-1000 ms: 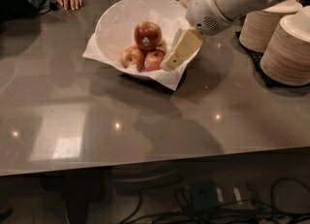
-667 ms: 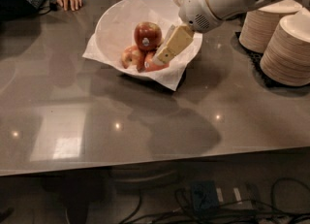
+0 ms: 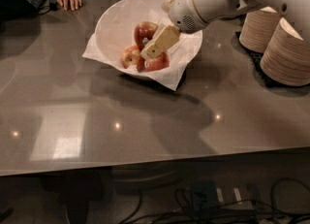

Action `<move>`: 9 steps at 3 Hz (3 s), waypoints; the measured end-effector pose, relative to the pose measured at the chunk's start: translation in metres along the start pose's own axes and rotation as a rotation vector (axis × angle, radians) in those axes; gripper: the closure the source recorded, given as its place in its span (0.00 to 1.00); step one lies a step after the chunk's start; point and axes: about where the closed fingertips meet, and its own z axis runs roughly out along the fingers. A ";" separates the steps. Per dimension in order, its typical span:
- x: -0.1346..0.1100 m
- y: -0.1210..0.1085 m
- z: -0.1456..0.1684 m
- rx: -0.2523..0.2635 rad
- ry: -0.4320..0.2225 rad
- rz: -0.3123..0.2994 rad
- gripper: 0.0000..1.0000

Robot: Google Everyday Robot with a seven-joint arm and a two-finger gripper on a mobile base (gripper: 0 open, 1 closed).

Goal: Pick apple from white bowl

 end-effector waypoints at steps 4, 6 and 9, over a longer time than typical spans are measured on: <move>0.006 -0.009 0.049 -0.045 -0.035 0.040 0.21; 0.007 -0.009 0.050 -0.048 -0.034 0.039 0.63; -0.019 -0.004 0.026 -0.096 -0.004 -0.083 1.00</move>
Offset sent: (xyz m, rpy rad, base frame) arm 0.0151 0.0155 -0.0184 0.0536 0.0449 0.0125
